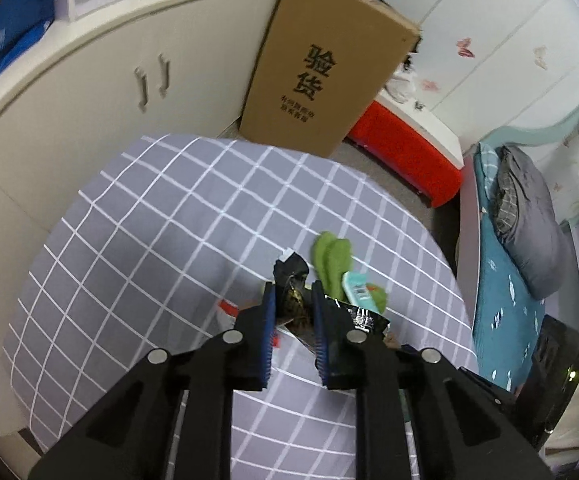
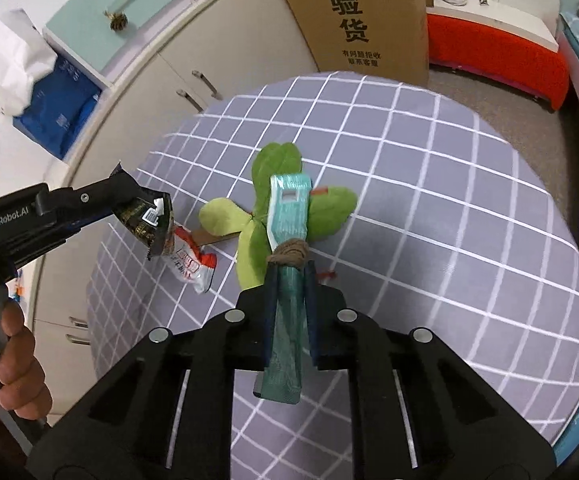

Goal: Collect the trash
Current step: 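Grasp the black snack bag with the left gripper while the right grasps the teal tube, then carry the held snack bag and teal tube over the light-blue bucket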

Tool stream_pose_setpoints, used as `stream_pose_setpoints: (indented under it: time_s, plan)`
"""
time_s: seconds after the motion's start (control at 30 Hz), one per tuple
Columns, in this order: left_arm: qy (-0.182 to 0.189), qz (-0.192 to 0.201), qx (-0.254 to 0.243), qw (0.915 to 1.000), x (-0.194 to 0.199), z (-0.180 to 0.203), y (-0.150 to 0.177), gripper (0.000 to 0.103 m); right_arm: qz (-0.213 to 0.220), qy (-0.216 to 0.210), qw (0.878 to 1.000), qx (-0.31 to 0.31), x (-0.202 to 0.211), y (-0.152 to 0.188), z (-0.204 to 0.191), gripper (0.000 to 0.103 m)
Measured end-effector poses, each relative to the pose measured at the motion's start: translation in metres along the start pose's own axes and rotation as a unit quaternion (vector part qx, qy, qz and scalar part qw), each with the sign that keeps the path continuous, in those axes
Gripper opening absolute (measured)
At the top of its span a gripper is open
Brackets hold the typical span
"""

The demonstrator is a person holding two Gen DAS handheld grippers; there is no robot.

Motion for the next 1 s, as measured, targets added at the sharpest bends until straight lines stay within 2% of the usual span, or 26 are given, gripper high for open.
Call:
stream_pose_setpoints:
  time_s: [0.27, 0.47, 0.67, 0.83, 0.93, 0.97, 1.0]
  plan:
    - [0.006, -0.008, -0.045, 0.9989, 0.018, 0.063, 0.045, 0.017, 0.027, -0.013, 0.999, -0.030, 0.053, 0.023, 0.030, 0.012]
    - [-0.011, -0.036, -0.084, 0.9958, 0.010, 0.111, 0.097, 0.017, 0.007, -0.013, 0.999, -0.044, 0.076, 0.057, 0.062, 0.011]
    - [-0.044, -0.081, -0.093, 0.9914, -0.016, 0.114, 0.145, 0.017, -0.035, -0.014, 0.998, -0.042, 0.066, 0.097, 0.080, 0.010]
    - [-0.060, -0.102, -0.095, 0.9884, -0.034, 0.104, 0.161, 0.017, -0.047, -0.008, 0.998, -0.033, 0.054, 0.107, 0.082, 0.011]
    - [-0.064, -0.108, -0.095, 0.9876, -0.039, 0.100, 0.160, 0.017, -0.040, 0.003, 0.999, -0.008, 0.050, 0.102, 0.075, 0.024]
    - [-0.065, -0.109, -0.095, 0.9873, -0.041, 0.098, 0.160, 0.017, -0.036, 0.013, 0.999, 0.005, 0.050, 0.101, 0.072, 0.033]
    - [-0.065, -0.111, -0.096, 0.9869, -0.043, 0.097, 0.159, 0.017, -0.035, 0.026, 0.999, 0.020, 0.051, 0.098, 0.068, 0.054]
Point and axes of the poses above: each gripper's, at about its wrist camera, not at the fingertips, and x roughly against the way its jaws point, z to its right, y to its underside, the point moved 1 cm from there along -x, roughly the way its jaws point, and after that the axes turned 9 degrees about x, right-handed, at the moved point
